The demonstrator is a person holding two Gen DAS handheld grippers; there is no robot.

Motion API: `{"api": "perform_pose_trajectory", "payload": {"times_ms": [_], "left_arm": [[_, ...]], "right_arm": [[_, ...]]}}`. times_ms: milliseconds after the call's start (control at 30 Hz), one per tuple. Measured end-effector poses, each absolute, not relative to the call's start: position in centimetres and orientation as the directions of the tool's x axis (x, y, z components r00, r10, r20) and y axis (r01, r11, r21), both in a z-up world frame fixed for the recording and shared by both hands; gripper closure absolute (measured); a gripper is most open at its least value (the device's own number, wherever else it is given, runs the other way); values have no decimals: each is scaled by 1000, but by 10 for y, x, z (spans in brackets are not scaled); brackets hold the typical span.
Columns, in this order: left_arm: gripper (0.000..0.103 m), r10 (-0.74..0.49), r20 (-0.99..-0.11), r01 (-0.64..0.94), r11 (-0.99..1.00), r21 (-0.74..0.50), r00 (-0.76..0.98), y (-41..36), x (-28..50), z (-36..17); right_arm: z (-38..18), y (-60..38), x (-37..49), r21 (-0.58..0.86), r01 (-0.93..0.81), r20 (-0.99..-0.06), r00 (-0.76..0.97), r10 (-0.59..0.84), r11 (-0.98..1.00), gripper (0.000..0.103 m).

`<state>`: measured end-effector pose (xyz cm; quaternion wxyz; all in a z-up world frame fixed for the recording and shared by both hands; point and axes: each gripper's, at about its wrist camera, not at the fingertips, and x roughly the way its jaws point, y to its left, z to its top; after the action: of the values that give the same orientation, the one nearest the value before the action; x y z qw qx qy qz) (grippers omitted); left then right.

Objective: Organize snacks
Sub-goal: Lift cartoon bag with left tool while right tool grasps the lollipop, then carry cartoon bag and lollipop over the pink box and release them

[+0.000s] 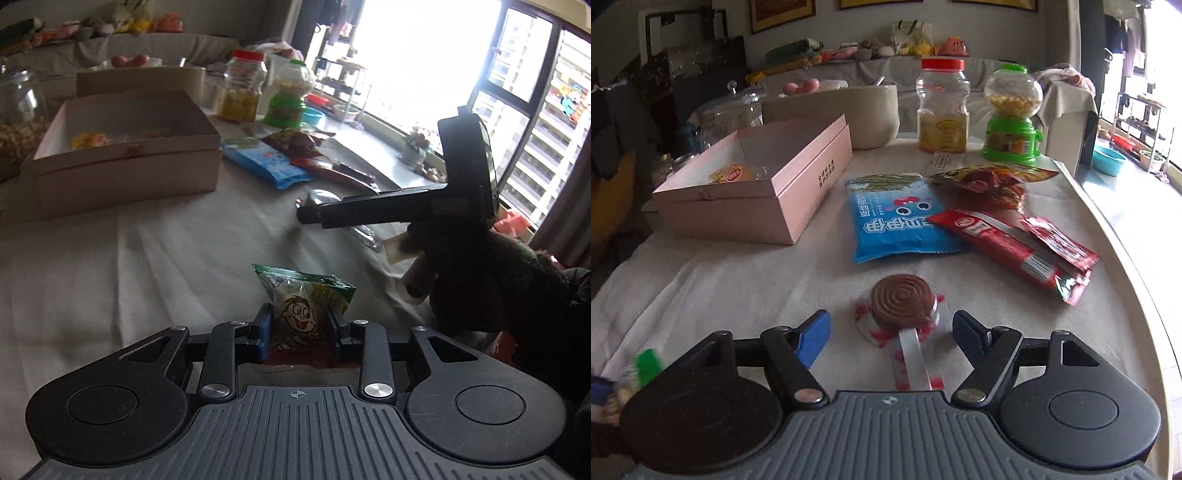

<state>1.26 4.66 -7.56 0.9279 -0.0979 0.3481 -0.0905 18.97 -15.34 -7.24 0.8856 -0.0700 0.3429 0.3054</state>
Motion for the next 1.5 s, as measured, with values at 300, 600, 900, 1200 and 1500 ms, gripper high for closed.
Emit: {"api": "perform_pose_trajectory", "payload": {"times_ms": [300, 600, 900, 1200, 1500], "left_arm": [[70, -136, -528, 9, 972, -236, 838, 87, -22, -33], [70, 22, -284, -71, 984, -165, 959, 155, 15, 85], [69, -11, -425, -132, 943, -305, 905, 210, 138, 68], [70, -103, -522, -185, 863, -470, 846, 263, 175, -23], [70, 0, -502, -247, 871, -425, 865, 246, 105, -11]], "right_arm": [[-9, -153, 147, 106, -703, -626, 503, 596, 704, 58], [142, -117, 125, 39, -792, -374, 554, 744, 609, 58], [168, -33, 195, 30, -757, -446, 574, 687, 653, 58], [89, 34, 265, 84, -732, -637, 482, 601, 676, 58], [33, 73, 311, 132, -729, -656, 444, 611, 672, 40]]}}
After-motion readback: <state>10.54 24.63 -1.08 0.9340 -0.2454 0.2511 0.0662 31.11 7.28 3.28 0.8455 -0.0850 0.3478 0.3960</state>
